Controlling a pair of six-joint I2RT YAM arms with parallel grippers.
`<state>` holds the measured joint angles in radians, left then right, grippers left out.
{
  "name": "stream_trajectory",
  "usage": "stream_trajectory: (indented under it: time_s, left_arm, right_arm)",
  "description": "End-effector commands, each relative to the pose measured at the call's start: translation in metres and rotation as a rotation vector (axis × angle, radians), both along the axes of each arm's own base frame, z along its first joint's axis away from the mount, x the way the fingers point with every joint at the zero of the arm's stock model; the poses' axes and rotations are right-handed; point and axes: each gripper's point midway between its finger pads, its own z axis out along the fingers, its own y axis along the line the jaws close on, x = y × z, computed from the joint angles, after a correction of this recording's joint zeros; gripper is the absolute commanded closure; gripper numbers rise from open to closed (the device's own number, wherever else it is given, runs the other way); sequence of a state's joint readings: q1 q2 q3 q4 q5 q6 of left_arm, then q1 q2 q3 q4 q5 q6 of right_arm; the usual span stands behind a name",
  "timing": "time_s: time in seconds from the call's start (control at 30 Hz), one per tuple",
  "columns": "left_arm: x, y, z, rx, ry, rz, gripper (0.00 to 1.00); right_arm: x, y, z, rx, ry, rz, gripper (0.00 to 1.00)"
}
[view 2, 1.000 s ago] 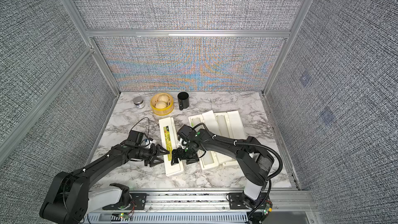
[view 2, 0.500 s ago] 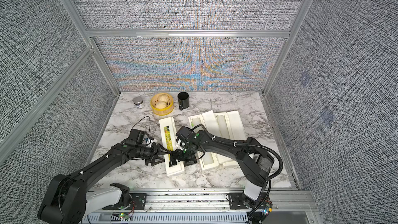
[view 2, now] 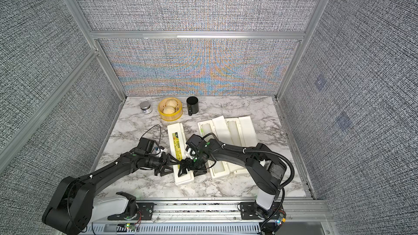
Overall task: Put plastic wrap rolls into dispensers
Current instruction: Close the lid on the plastic wrap cutting box.
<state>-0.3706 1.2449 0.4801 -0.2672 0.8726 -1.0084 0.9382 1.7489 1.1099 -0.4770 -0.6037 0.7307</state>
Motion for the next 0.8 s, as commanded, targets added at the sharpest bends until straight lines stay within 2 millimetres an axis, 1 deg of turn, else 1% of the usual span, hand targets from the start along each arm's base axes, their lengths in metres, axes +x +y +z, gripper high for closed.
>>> stream_trajectory:
  time_s: [0.0, 0.07, 0.13, 0.23, 0.3, 0.4, 0.47, 0.6, 0.7, 0.77]
  left_arm:
    - [-0.009, 0.014, -0.027, 0.112, 0.041, 0.015, 0.43]
    - [-0.013, 0.016, -0.033, 0.121, 0.054, 0.010, 0.44]
    - [-0.015, 0.017, -0.033, 0.126, 0.058, 0.005, 0.44]
    - [-0.014, 0.020, -0.027, 0.142, 0.049, -0.009, 0.44]
    - [-0.008, 0.023, -0.020, 0.160, 0.033, -0.020, 0.44]
    - [0.008, 0.025, -0.008, 0.161, -0.007, -0.021, 0.41]
    - [0.019, 0.025, -0.002, 0.156, -0.030, -0.021, 0.38]
    - [0.043, 0.029, 0.002, 0.152, -0.063, -0.011, 0.34]
    - [0.068, 0.034, 0.004, 0.146, -0.096, 0.008, 0.33]
    - [0.088, 0.034, 0.006, 0.131, -0.119, 0.020, 0.33]
  right_arm:
    - [-0.003, 0.000, -0.015, -0.014, 0.024, -0.022, 0.21]
    - [-0.003, 0.002, -0.013, 0.006, 0.031, -0.025, 0.23]
    - [0.000, 0.000, -0.009, -0.001, 0.018, -0.024, 0.22]
    - [0.006, -0.005, -0.001, -0.024, -0.019, -0.021, 0.17]
    - [0.013, -0.010, 0.004, -0.043, -0.049, -0.024, 0.13]
    - [0.030, -0.016, 0.011, -0.066, -0.093, -0.043, 0.10]
    - [0.042, -0.016, 0.014, -0.067, -0.113, -0.054, 0.09]
    - [0.068, -0.013, 0.017, -0.064, -0.141, -0.066, 0.07]
    - [0.091, -0.009, 0.018, -0.053, -0.152, -0.083, 0.07]
    - [0.107, -0.004, 0.018, -0.040, -0.157, -0.087, 0.07]
